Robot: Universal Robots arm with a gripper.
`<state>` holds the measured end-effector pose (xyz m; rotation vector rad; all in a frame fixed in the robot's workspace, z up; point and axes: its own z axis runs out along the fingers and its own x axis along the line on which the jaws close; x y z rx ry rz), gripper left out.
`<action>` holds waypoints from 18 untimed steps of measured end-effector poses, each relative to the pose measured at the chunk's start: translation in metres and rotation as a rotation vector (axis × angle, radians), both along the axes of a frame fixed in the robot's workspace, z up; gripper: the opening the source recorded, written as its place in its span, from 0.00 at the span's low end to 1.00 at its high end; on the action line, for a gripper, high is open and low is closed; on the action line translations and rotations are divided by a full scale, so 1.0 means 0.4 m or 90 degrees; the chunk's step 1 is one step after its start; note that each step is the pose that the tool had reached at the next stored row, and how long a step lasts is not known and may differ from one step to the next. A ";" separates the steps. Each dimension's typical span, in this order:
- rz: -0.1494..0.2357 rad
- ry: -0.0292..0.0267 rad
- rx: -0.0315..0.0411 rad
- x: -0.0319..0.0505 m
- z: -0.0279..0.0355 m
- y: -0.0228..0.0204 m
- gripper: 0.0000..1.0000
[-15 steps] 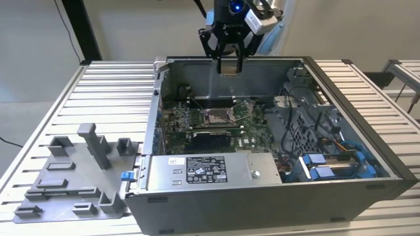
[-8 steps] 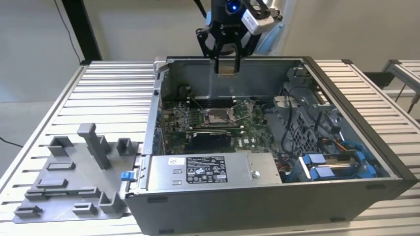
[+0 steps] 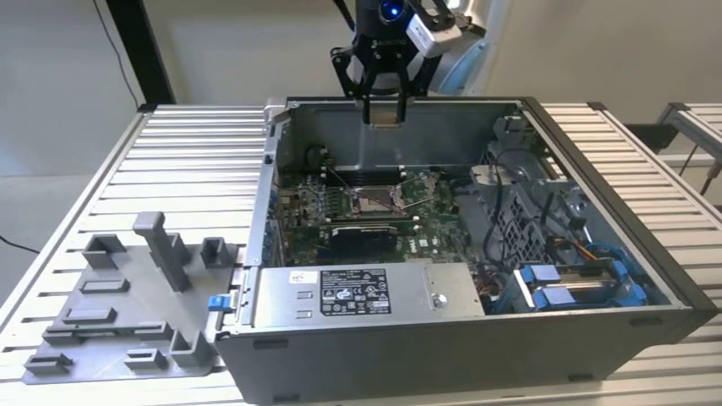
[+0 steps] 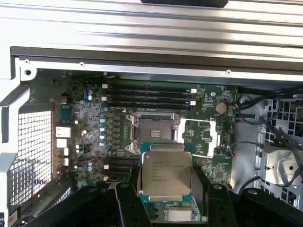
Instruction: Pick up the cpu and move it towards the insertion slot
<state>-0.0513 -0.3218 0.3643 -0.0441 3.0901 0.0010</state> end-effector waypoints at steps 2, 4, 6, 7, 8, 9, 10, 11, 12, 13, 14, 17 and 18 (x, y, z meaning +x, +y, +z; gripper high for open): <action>0.000 -0.0001 0.0000 0.000 -0.002 0.005 0.00; -0.001 -0.0002 0.0001 0.001 -0.003 0.006 0.00; -0.002 -0.0001 0.0000 0.001 -0.004 0.010 0.00; -0.002 -0.0001 0.0000 0.002 -0.005 0.015 0.00; -0.002 -0.0002 0.0001 0.002 -0.005 0.021 0.00; -0.002 -0.0002 0.0000 0.003 -0.006 0.028 0.00; -0.003 -0.0001 0.0000 0.003 -0.007 0.035 0.00; -0.003 -0.0002 0.0000 0.004 -0.008 0.040 0.00; -0.003 -0.0002 0.0000 0.005 -0.008 0.044 0.00; -0.003 -0.0001 0.0000 0.007 -0.009 0.046 0.00; -0.003 -0.0001 0.0000 0.008 -0.009 0.046 0.00; -0.003 -0.0002 0.0001 0.010 -0.009 0.046 0.00; -0.003 -0.0001 0.0000 0.010 -0.009 0.046 0.00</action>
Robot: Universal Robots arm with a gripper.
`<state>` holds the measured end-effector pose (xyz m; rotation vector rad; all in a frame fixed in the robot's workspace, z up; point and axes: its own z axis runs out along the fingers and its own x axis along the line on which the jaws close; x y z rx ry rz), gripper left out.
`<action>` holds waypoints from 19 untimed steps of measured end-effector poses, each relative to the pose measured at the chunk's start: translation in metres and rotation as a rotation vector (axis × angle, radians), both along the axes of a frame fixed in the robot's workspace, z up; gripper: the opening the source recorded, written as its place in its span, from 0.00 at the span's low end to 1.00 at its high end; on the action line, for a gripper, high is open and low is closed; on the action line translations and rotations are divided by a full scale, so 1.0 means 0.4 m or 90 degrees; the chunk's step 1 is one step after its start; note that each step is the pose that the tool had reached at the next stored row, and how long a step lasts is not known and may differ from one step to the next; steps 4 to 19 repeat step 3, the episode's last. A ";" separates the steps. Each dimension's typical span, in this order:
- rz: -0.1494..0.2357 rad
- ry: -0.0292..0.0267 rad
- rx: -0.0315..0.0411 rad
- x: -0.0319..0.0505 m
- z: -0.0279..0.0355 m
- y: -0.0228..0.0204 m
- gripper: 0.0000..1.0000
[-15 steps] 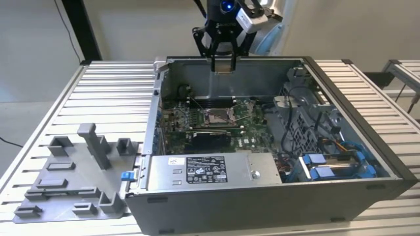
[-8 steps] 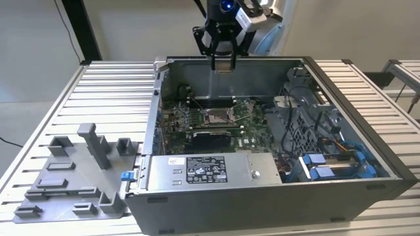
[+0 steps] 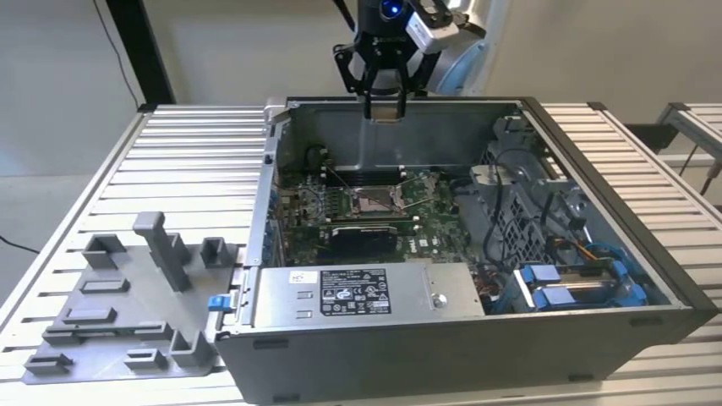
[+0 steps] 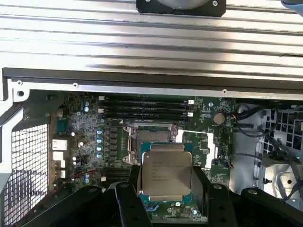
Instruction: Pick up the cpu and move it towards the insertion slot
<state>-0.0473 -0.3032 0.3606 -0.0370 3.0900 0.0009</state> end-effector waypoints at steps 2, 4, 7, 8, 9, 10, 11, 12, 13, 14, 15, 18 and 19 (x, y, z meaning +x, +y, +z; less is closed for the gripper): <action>0.000 0.0000 0.0000 0.000 0.000 0.000 0.00; 0.000 0.0000 0.0000 0.000 0.000 0.000 0.00; 0.000 0.0000 0.0000 0.000 0.000 0.000 0.00; 0.000 0.0000 0.0000 0.000 0.000 0.000 0.00; 0.000 0.0000 0.0000 0.000 0.000 0.000 0.00; 0.000 0.0000 0.0000 0.000 0.000 0.000 0.00; 0.000 0.0000 0.0000 0.000 0.000 0.000 0.00; 0.000 0.0000 0.0000 0.000 0.000 0.000 0.00; 0.000 0.0000 0.0000 0.000 0.000 0.000 0.00; 0.000 0.0000 0.0000 0.000 0.000 0.000 0.00; 0.000 0.0000 0.0000 0.000 0.000 0.000 0.00; 0.000 0.0000 0.0000 0.000 0.000 0.000 0.00; 0.000 0.0000 0.0000 0.000 0.000 0.000 0.00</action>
